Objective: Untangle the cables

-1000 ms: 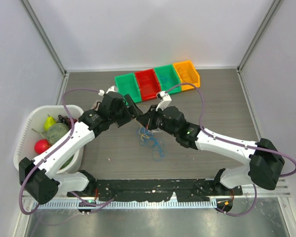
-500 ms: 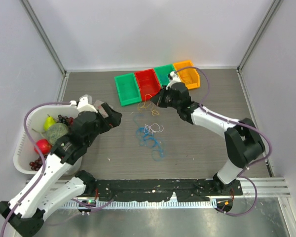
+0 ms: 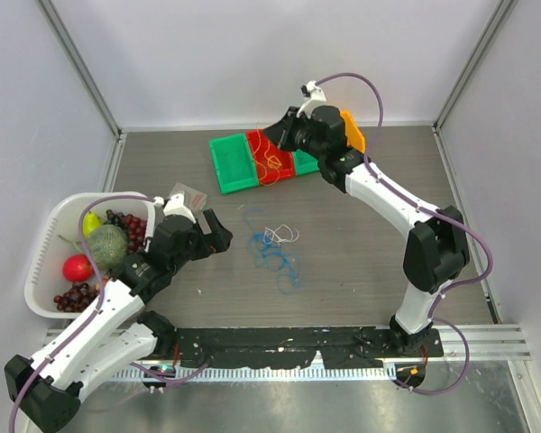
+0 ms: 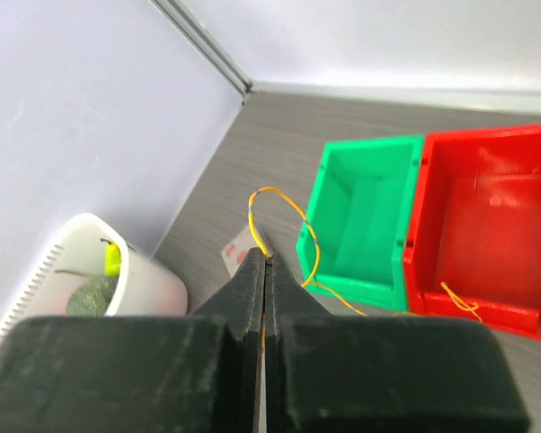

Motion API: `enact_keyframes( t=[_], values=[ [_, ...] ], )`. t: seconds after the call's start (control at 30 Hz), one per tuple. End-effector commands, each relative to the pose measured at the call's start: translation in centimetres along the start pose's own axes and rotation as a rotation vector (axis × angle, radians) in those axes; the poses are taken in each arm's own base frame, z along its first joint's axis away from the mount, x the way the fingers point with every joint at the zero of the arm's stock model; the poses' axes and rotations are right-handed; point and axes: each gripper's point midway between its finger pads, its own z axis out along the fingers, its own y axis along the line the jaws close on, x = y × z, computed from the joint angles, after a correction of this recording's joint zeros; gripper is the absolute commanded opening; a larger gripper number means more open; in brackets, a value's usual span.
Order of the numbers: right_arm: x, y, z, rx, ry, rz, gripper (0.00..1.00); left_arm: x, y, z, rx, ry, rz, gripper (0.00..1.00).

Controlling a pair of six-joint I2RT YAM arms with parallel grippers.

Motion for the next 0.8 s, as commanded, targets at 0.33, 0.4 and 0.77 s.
enact_keyframes(
  t=[0.33, 0.4, 0.77],
  values=[
    [-5.9, 3.4, -2.5, -0.021, -0.106, -0.051, 0.01, -0.1, -1.8, 0.3, 0.1, -0.018, -0.048, 0.97],
    [-6.5, 3.9, -2.9, -0.033, -0.117, -0.063, 0.01, 0.0, -1.8, 0.3, 0.1, -0.014, -0.048, 0.98],
    [-10.6, 6.9, -6.1, -0.074, -0.211, -0.105, 0.01, 0.3, -2.1, 0.5, 0.116, -0.004, -0.056, 0.98]
  ],
)
